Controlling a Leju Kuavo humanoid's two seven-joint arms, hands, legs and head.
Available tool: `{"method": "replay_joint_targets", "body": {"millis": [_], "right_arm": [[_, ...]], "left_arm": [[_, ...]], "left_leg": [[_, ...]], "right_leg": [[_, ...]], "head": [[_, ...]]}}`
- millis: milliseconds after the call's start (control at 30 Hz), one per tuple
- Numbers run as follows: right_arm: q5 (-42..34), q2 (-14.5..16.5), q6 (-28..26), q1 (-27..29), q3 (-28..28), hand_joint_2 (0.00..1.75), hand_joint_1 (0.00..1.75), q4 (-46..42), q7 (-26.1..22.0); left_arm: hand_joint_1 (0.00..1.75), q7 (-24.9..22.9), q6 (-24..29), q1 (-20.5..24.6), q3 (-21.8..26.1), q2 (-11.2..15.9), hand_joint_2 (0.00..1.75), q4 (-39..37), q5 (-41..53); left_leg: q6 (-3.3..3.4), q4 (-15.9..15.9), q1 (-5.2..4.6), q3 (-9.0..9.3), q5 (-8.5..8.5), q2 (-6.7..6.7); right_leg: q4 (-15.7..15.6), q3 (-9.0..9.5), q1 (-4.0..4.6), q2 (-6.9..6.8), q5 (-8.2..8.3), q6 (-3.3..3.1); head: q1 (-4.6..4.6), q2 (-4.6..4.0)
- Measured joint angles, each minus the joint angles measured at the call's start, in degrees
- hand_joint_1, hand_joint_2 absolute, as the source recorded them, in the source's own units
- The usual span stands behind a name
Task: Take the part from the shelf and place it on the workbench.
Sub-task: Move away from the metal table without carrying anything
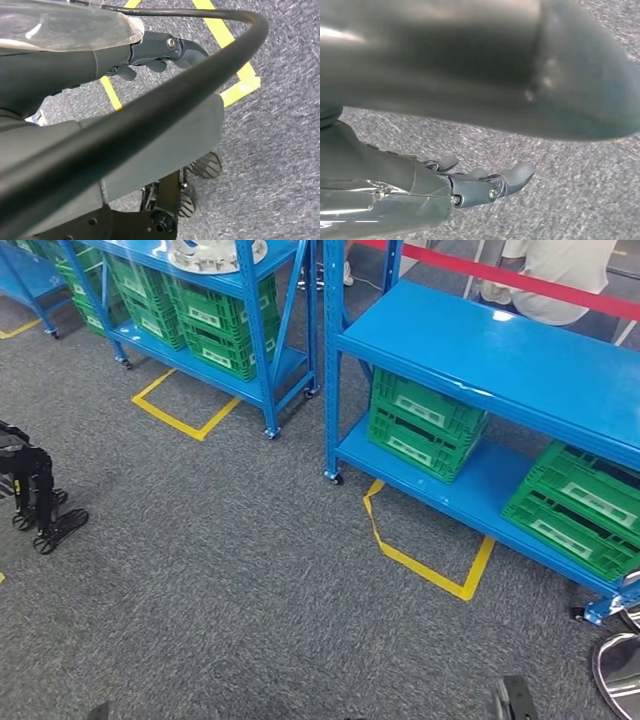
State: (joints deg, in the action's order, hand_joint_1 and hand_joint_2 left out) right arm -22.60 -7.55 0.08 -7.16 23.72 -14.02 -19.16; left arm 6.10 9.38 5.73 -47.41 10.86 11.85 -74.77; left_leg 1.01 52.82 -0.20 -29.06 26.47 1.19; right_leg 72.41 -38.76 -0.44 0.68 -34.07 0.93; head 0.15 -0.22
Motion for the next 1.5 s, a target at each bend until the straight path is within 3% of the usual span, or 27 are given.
{"method": "replay_joint_targets", "body": {"millis": [67, 133, 167, 233, 333, 400, 467, 500, 533, 567, 600, 633, 700, 767, 867, 933, 1000, 1033, 1067, 1100, 1133, 1200, 1267, 1333, 1400, 1467, 1500], "right_arm": [[0.0, 0.0, 0.0, 0.1, 0.0, 0.00, 0.00, 0.0, 0.0], [0.0, 0.0, 0.0, 0.0, 0.0, 0.00, 0.00, 0.0, 0.0], [0.0, 0.0, 0.0, -0.1, 0.0, 0.00, 0.00, 0.0, 0.0], [0.0, 0.0, 0.0, -0.1, 0.0, 0.00, 0.00, 0.0, 0.0], [-0.1, 0.0, 0.0, 0.1, 0.0, 0.00, 0.00, 0.0, 0.0], [-0.1, 0.0, 0.0, 0.0, 0.0, 0.00, 0.00, 0.0, 0.0], [-0.2, 0.0, 0.0, -0.1, 0.0, 0.00, 0.00, 0.0, 0.0], [-0.2, 0.0, 0.0, -0.1, 0.0, 0.00, 0.00, 0.0, 0.0], [-0.3, 0.0, 0.0, 0.0, 0.0, 0.00, 0.00, 0.0, 0.0], [-0.3, 0.0, 0.0, 0.0, 0.0, 0.00, 0.00, 0.0, 0.0], [-0.3, 0.0, 0.0, 0.0, 0.0, 0.00, 0.00, 0.0, 0.0], [-0.3, 0.0, 0.0, 0.1, 0.0, 0.00, 0.00, 0.0, 0.0], [-0.5, 0.0, 0.0, 0.0, 0.0, 0.00, 0.00, 0.0, 0.0], [-0.7, 0.0, 0.1, 0.1, 0.0, 0.00, 0.00, 0.0, 0.0], [-1.0, 0.0, 0.3, 0.1, 0.0, 0.00, 0.00, 0.0, 0.0], [-1.2, 0.0, 0.3, 0.1, 0.0, 0.00, 0.00, 0.0, 0.0], [-1.3, 0.0, 0.3, 0.1, 0.0, 0.00, 0.00, 0.0, 0.0], [-1.4, 0.0, 0.3, 0.2, 0.0, 0.00, 0.00, 0.0, 0.0], [-1.4, 0.0, 0.3, 0.3, 0.1, 0.00, 0.00, 0.0, 0.0], [-1.5, 0.0, 0.3, 0.4, 0.1, 0.00, 0.00, 0.0, 0.0], [-1.6, 0.0, 0.4, 0.4, 0.1, 0.00, 0.00, 0.0, 0.0], [-1.8, 0.0, 0.4, 0.2, 0.1, 0.00, 0.00, 0.0, -0.1], [-1.9, -0.1, 0.4, 0.0, 0.1, 0.00, 0.00, 0.0, -0.1], [-2.1, -0.1, 0.5, 0.1, 0.1, 0.00, 0.00, 0.0, -0.1], [-2.2, -0.1, 0.6, 0.2, 0.1, 0.00, 0.00, 0.0, -0.1], [-2.2, -0.1, 0.6, 0.0, 0.1, 0.00, 0.00, 0.0, -0.2], [-2.2, -0.1, 0.6, -0.1, 0.1, 0.00, 0.00, 0.0, -0.2]], "left_arm": [[0.00, 0.0, 0.0, -0.1, 0.0, -0.1, 0.00, 0.0, 0.0], [0.00, 0.0, 0.0, -0.1, 0.0, -0.2, 0.00, 0.0, 0.0], [0.00, 0.0, 0.0, -0.1, 0.0, -0.2, 0.00, 0.0, 0.0], [0.00, 0.0, 0.1, 0.0, 0.0, -0.2, 0.00, 0.0, 0.0], [0.00, 0.0, 0.1, 0.0, 0.0, -0.2, 0.00, 0.0, 0.0], [0.00, 0.0, 0.1, 0.0, 0.0, -0.2, 0.00, 0.0, 0.0], [0.00, 0.0, 0.1, 0.0, 0.0, -0.2, 0.00, 0.0, 0.0], [0.00, 0.0, 0.1, -0.1, 0.0, -0.3, 0.00, 0.0, 0.0], [0.00, 0.0, 0.1, -0.2, 0.0, -0.3, 0.00, 0.0, 0.0], [0.00, 0.0, 0.1, -0.3, 0.0, -0.4, 0.00, 0.0, 0.0], [0.00, 0.0, 0.1, -0.3, 0.0, -0.4, 0.00, 0.0, 0.0], [0.00, 0.0, 0.1, -0.3, 0.0, -0.4, 0.00, 0.0, 0.0], [0.00, 0.0, 0.2, -0.1, 0.0, -0.2, 0.00, 0.0, 0.0], [0.00, 0.0, 0.4, 0.0, 0.0, -0.2, 0.00, 0.0, 0.0], [0.00, 0.0, 0.5, 0.1, 0.0, -0.2, 0.00, 0.0, -0.1], [0.00, 0.0, 0.5, 0.1, 0.0, -0.2, 0.00, 0.0, -0.1], [0.00, 0.0, 0.5, 0.0, 0.0, -0.2, 0.00, 0.0, -0.1], [0.00, 0.0, 0.5, 0.0, 0.0, -0.2, 0.00, 0.0, -0.1], [0.00, 0.0, 0.5, 0.0, 0.0, -0.2, 0.00, 0.0, -0.1], [0.00, 0.0, 0.5, 0.0, 0.0, -0.2, 0.00, 0.0, -0.1], [0.00, 0.0, 0.5, 0.0, 0.0, -0.3, 0.00, 0.0, -0.1], [0.00, 0.0, 0.5, -0.1, 0.0, -0.3, 0.00, 0.0, 0.0], [0.00, 0.0, 0.5, -0.1, 0.0, -0.4, 0.00, 0.0, 0.0], [0.00, 0.0, 0.5, 0.0, 0.0, -0.4, 0.00, 0.0, 0.0], [0.00, 0.0, 0.5, 0.1, 0.0, -0.4, 0.00, 0.0, 0.0], [0.00, 0.0, 0.5, 0.0, 0.0, -0.4, 0.00, 0.0, 0.0], [0.00, 0.0, 0.5, 0.0, 0.0, -0.4, 0.00, 0.0, 0.0]], "left_leg": [[-0.12, 0.1, 0.02, 0.21, 0.18, 0.41], [-0.44, 0.1, -0.04, 0.53, 0.47, 0.89], [-0.65, 0.3, -0.16, 0.53, 0.60, 1.10], [-1.09, 0.5, -0.37, 0.35, 0.63, 1.61], [-1.79, 1.1, -0.31, 0.13, 1.08, 1.77], [-2.37, 5.3, -0.08, -1.72, 3.64, 0.43], [-2.69, 13.8, 0.13, -6.03, 7.41, -0.57], [-2.71, 17.5, 0.17, -8.06, 8.57, -0.66], [-2.64, 19.0, 0.17, -9.10, 8.50, -0.69], [-2.49, 18.3, 0.17, -8.99, 7.36, -0.74], [-2.25, 15.1, 0.15, -7.59, 5.27, -0.91], [-1.93, 10.5, 0.12, -5.41, 2.90, -1.39], [-1.46, 2.8, -0.03, -1.79, 0.12, -2.58], [-1.16, 0.7, -0.34, -0.93, -0.12, -2.85], [-0.31, -0.2, -0.20, -0.52, -0.65, -1.69], [0.16, -0.8, 0.00, -0.19, -0.88, -0.79], [0.38, -0.8, -0.06, -0.10, -0.78, 0.02], [0.41, -0.8, -0.07, -0.07, -0.73, 0.39], [0.39, -0.8, -0.08, -0.01, -0.66, 0.77], [0.31, -0.8, -0.07, 0.11, -0.56, 1.14], [0.19, -0.8, -0.05, 0.31, -0.40, 1.55], [-0.20, -0.6, -0.19, 0.69, -0.01, 2.38], [-0.61, -0.3, -0.46, 0.78, 0.24, 3.24], [-0.98, -0.2, -0.56, 0.77, 0.38, 4.19], [-1.59, 1.6, -0.34, 0.19, 1.76, 2.84], [-2.15, 8.2, 0.01, -2.77, 5.43, 0.20], [-2.27, 12.5, 0.11, -4.93, 7.39, -0.45]], "right_leg": [[-4.1, 2.30, -0.09, -0.38, 2.88, 0.02], [-12.2, 6.47, 0.08, -1.76, 5.99, -0.25], [-14.8, 7.88, 0.21, -2.41, 6.56, -0.50], [-16.6, 8.76, 0.54, -2.90, 6.59, -1.04], [-16.9, 8.72, 0.53, -1.92, 6.95, -1.78], [-17.2, 8.79, 0.36, -1.32, 7.20, -2.31], [-17.2, 8.61, 0.40, -0.67, 7.32, -2.67], [-17.2, 8.54, 0.45, -0.32, 7.35, -2.78], [-17.2, 8.50, 0.50, 0.07, 7.38, -2.84], [-17.2, 8.51, 0.53, 0.47, 7.41, -2.87], [-17.2, 8.57, 0.55, 0.90, 7.43, -2.88], [-17.2, 8.64, 0.54, 1.32, 7.45, -2.86], [-17.2, 8.64, 0.52, 1.94, 7.49, -2.61], [-17.3, 8.47, 0.40, 2.36, 7.55, -2.08], [-17.1, 8.06, 0.34, 2.39, 7.22, -1.18], [-12.2, 5.89, 0.37, 1.09, 4.22, -0.72], [-3.8, 2.20, 0.26, 0.16, 0.14, -0.28], [-0.9, 0.92, 0.18, 0.04, -0.81, -0.10], [-0.3, 0.68, 0.09, -0.07, -0.52, 0.03], [-2.2, 1.68, 0.01, -0.29, 0.89, 0.10], [-6.1, 3.73, -0.05, -0.72, 3.03, 0.10], [-14.5, 7.95, 0.21, -2.85, 6.13, -0.16], [-17.8, 9.54, 0.56, -4.18, 6.64, -0.71], [-18.0, 9.64, 0.62, -3.31, 6.84, -1.34], [-18.3, 9.72, 0.48, -2.22, 7.18, -1.95], [-18.5, 9.65, 0.31, -1.20, 7.44, -2.40], [-18.5, 9.55, 0.30, -0.67, 7.49, -2.52]], "head": [[0.54, 0.00], [1.07, 0.00], [1.27, 0.00], [1.21, 0.00], [0.67, 0.00], [0.13, 0.00], [-0.62, 0.00], [-0.90, 0.00], [-1.09, 0.00], [-1.30, 0.00], [-1.49, 0.00], [-1.68, 0.00], [-1.86, 0.00], [-1.88, 0.00], [-1.84, 0.00], [-1.26, 0.00], [-0.47, 0.00], [-0.19, 0.00], [0.06, 0.00], [0.31, 0.00], [0.57, 0.00], [1.16, 0.00], [1.39, 0.00], [1.04, 0.00], [0.65, 0.00], [0.08, 0.00], [-0.28, 0.00]]}}
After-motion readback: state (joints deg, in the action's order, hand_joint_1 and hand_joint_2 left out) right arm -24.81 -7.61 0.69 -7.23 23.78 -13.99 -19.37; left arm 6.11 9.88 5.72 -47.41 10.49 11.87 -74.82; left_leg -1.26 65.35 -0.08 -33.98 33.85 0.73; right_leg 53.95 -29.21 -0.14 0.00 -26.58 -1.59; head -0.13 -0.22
